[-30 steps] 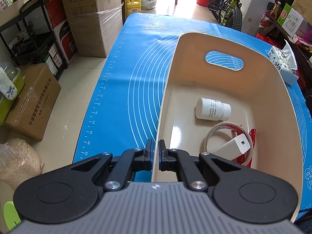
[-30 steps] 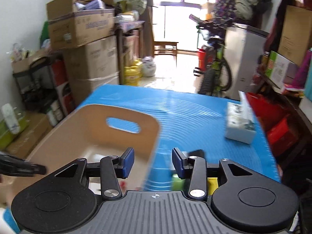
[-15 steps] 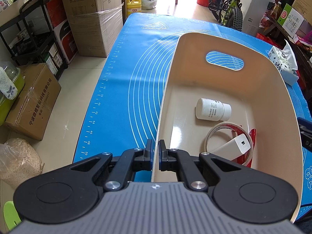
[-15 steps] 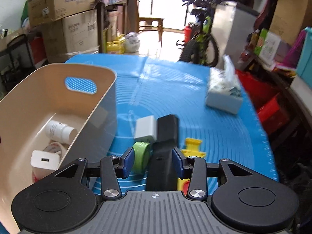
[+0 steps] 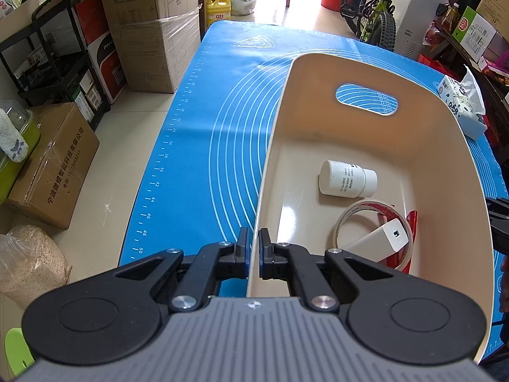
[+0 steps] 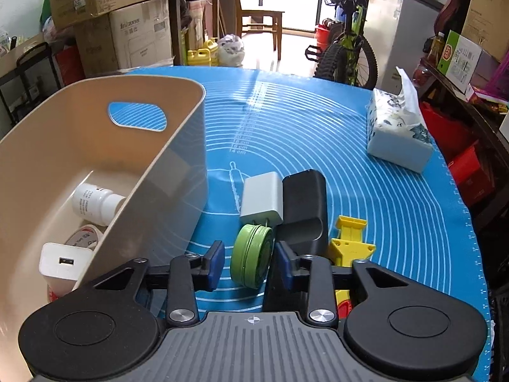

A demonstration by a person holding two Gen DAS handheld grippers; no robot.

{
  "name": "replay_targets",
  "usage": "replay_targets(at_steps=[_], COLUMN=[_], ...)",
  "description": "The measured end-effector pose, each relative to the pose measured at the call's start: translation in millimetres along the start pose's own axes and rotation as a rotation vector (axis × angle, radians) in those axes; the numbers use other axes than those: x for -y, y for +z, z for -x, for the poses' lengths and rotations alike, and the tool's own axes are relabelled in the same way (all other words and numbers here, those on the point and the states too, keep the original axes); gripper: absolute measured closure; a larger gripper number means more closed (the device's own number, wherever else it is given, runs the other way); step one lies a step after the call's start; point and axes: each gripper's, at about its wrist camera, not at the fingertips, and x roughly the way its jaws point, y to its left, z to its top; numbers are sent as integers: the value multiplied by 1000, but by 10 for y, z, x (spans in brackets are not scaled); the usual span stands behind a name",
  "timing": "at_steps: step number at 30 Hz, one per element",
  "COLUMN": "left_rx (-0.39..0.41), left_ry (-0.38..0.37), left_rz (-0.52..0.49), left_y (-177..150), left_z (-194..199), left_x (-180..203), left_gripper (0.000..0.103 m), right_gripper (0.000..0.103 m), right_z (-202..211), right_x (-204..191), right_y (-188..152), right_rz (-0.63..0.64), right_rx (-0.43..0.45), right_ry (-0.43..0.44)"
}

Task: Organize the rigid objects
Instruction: 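Grasp the green tape roll with the right tool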

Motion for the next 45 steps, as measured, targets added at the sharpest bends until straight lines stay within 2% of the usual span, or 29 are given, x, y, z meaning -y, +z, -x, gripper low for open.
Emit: replay_targets(at_steps=[2, 3, 9, 14, 19, 25, 32, 38, 45], left_rx=[-1, -1, -1, -1, -1, -1, -1, -1, -2], left_ry=[-4, -4, -4, -4, -5, -4, -5, -6, -4], left_rz=[5, 6, 6, 6, 7, 6, 6, 7, 4], left_y=[3, 3, 4, 4, 4, 4, 4, 4, 3], left_z=[-1, -2, -1, -1, -1, -1, 0, -2, -1], left_x=[-12, -12, -14, -13, -15, -15, -14, -17, -13], left_gripper=[96, 96, 96, 96, 96, 96, 96, 96, 96], right_gripper=[72, 73, 75, 75, 75, 75, 75, 75, 75], right_z=[-20, -24, 80, 347, 645, 1017, 1305, 1237, 922], right_x=[-6, 1, 17, -12, 69, 94, -174, -587, -972], right_y=[-9, -13, -47, -64, 7, 151, 307, 313, 175], right_rz=[-6, -8, -19, -1, -16, -35, -25, 15, 65], right_rx=[-5, -2, 29, 94, 144, 216, 281, 254, 136], right_ry=[-4, -8, -18, -58, -58, -36, 61, 164, 236])
